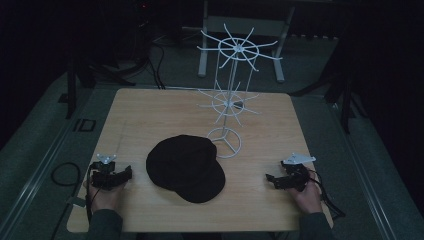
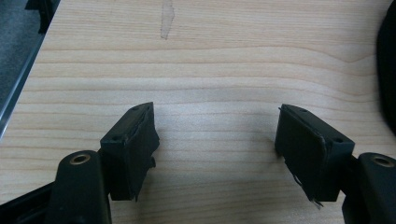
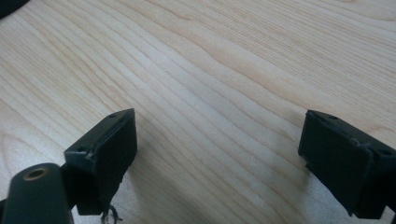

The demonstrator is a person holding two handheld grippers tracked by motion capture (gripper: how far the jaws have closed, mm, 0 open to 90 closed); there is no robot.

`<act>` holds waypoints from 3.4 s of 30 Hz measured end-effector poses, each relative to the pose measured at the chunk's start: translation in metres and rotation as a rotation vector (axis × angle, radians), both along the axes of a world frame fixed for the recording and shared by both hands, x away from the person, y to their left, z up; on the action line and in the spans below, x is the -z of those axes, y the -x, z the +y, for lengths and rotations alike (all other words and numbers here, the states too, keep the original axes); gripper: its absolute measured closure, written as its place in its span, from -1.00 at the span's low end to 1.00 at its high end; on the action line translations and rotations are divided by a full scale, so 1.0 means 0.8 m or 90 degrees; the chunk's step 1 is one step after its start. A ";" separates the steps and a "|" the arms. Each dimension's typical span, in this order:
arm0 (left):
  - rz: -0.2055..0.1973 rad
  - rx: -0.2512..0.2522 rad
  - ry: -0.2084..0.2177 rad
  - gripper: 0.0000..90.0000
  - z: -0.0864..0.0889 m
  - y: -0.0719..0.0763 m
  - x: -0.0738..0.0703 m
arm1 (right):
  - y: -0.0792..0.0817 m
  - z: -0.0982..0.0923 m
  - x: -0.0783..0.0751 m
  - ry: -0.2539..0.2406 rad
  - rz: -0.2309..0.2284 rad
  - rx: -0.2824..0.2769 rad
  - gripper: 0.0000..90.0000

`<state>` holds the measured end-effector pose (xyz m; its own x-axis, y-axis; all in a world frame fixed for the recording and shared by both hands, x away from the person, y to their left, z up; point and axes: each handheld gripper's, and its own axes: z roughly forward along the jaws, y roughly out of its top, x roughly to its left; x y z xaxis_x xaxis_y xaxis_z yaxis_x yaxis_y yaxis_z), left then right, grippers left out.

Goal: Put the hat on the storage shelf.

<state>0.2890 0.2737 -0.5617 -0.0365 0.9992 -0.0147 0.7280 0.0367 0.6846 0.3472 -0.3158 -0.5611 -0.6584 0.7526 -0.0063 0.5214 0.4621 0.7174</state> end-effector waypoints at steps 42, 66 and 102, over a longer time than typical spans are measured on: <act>-0.006 0.212 0.092 -0.20 -0.072 -0.009 -0.071 | 0.003 0.004 0.000 0.000 -0.001 0.024 -0.74; 0.124 0.185 0.064 -0.19 -0.106 -0.051 -0.025 | 0.003 0.004 0.000 0.000 -0.001 0.027 -0.74; -0.022 0.174 0.108 0.70 -0.049 -0.052 -0.106 | 0.003 0.005 0.000 -0.001 0.001 0.029 -0.74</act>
<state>0.3303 0.2346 -0.4773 0.2359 0.9551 -0.1792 0.7034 -0.0406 0.7096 0.3445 -0.3120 -0.5611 -0.6229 0.7823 -0.0045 0.5432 0.4367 0.7170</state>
